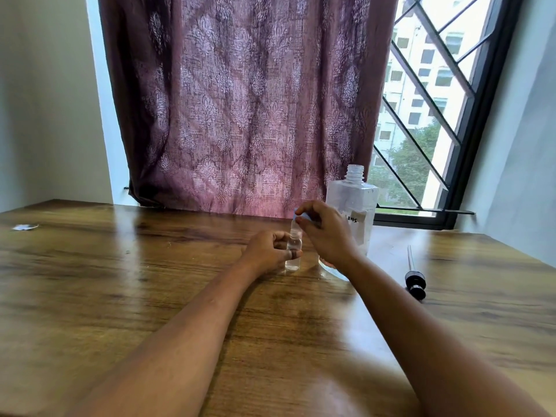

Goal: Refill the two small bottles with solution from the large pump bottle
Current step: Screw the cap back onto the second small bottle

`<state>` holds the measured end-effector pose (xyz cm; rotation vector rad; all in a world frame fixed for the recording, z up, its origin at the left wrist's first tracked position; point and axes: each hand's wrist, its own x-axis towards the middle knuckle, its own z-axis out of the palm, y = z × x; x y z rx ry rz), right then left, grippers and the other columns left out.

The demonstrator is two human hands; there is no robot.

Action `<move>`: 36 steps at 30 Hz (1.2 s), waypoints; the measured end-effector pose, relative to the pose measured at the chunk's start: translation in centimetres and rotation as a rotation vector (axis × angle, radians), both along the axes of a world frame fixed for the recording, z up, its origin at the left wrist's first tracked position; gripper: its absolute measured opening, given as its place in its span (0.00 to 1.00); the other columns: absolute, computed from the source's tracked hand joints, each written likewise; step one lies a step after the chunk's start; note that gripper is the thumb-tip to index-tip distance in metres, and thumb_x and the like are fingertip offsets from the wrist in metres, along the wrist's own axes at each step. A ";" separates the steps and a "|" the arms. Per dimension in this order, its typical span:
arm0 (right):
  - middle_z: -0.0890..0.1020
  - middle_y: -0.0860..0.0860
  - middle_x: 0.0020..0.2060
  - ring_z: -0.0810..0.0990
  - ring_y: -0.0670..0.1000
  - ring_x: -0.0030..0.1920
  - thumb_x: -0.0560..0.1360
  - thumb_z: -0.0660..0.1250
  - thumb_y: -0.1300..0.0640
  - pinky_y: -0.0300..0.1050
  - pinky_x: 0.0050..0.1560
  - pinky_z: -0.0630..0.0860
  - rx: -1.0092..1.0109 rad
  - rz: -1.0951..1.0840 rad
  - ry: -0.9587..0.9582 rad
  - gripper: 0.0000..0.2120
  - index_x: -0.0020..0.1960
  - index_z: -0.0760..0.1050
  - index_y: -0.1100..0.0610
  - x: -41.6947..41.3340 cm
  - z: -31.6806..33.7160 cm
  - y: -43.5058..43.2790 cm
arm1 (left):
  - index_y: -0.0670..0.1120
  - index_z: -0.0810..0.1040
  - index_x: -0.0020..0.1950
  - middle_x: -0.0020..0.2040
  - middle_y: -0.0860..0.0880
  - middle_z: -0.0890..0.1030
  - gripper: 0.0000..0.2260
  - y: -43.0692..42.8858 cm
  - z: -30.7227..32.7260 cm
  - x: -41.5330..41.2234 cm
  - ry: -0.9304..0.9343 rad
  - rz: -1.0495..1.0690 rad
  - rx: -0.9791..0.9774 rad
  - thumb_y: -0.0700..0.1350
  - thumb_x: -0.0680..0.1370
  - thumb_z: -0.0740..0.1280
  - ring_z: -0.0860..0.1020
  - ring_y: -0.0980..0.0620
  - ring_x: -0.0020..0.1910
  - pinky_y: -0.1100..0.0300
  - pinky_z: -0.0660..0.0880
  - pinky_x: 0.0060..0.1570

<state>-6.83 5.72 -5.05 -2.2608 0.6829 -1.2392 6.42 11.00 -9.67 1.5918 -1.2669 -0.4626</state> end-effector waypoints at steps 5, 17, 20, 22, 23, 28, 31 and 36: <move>0.81 0.50 0.39 0.78 0.45 0.39 0.72 0.71 0.60 0.26 0.37 0.68 0.027 -0.027 -0.094 0.05 0.44 0.76 0.55 0.6 -1.2 -0.5 | 0.48 0.82 0.52 0.51 0.43 0.85 0.13 0.1 -0.1 0.0 -0.004 -0.018 -0.004 0.45 0.68 0.77 0.82 0.47 0.55 0.44 0.75 0.62; 0.79 0.44 0.36 0.78 0.40 0.35 0.68 0.75 0.62 0.27 0.36 0.72 0.131 0.044 -0.054 0.12 0.49 0.77 0.57 0.9 -1.6 -1.3 | 0.54 0.81 0.46 0.43 0.52 0.83 0.07 -0.1 -0.2 0.2 -0.080 -0.038 -0.004 0.44 0.71 0.74 0.81 0.52 0.50 0.44 0.74 0.62; 0.75 0.47 0.38 0.73 0.45 0.38 0.67 0.76 0.57 0.24 0.34 0.67 0.039 -0.050 0.037 0.16 0.53 0.77 0.57 1.3 -1.6 -1.1 | 0.51 0.82 0.50 0.47 0.46 0.85 0.12 0.0 0.1 0.0 -0.111 -0.025 0.027 0.50 0.68 0.73 0.82 0.46 0.53 0.41 0.73 0.62; 0.73 0.49 0.47 0.72 0.47 0.46 0.67 0.76 0.53 0.26 0.39 0.66 0.016 -0.039 0.128 0.23 0.59 0.74 0.57 1.4 -1.7 -0.8 | 0.52 0.82 0.48 0.50 0.44 0.85 0.11 0.2 0.4 -0.1 -0.148 -0.005 0.034 0.51 0.66 0.72 0.81 0.43 0.55 0.40 0.72 0.63; 0.72 0.49 0.51 0.71 0.47 0.50 0.67 0.76 0.52 0.29 0.44 0.65 0.012 -0.002 0.162 0.27 0.63 0.72 0.56 1.4 -1.7 -0.7 | 0.54 0.81 0.46 0.49 0.45 0.85 0.08 0.3 0.5 -0.1 -0.170 0.009 0.037 0.50 0.67 0.72 0.81 0.44 0.54 0.40 0.72 0.62; 0.77 0.52 0.62 0.76 0.50 0.60 0.68 0.73 0.62 0.48 0.61 0.74 0.138 0.185 0.137 0.30 0.68 0.68 0.53 1.3 -1.2 -0.3 | 0.53 0.77 0.38 0.46 0.39 0.84 0.07 0.1 0.4 0.1 -0.207 0.035 0.019 0.44 0.71 0.73 0.81 0.39 0.51 0.47 0.73 0.51; 0.81 0.54 0.56 0.80 0.50 0.54 0.68 0.69 0.68 0.50 0.55 0.79 0.254 0.175 0.032 0.25 0.63 0.73 0.53 1.0 -0.5 -0.4 | 0.54 0.78 0.38 0.47 0.42 0.85 0.06 -0.1 0.2 0.1 -0.177 0.039 0.026 0.47 0.71 0.74 0.81 0.43 0.54 0.48 0.73 0.57; 0.83 0.55 0.41 0.85 0.49 0.35 0.72 0.63 0.66 0.48 0.37 0.83 0.220 -0.069 -0.138 0.10 0.49 0.77 0.55 0.1 0.2 -0.7 | 0.53 0.82 0.50 0.50 0.50 0.86 0.13 -0.4 0.0 0.1 -0.132 0.022 0.051 0.51 0.67 0.75 0.81 0.49 0.56 0.40 0.69 0.65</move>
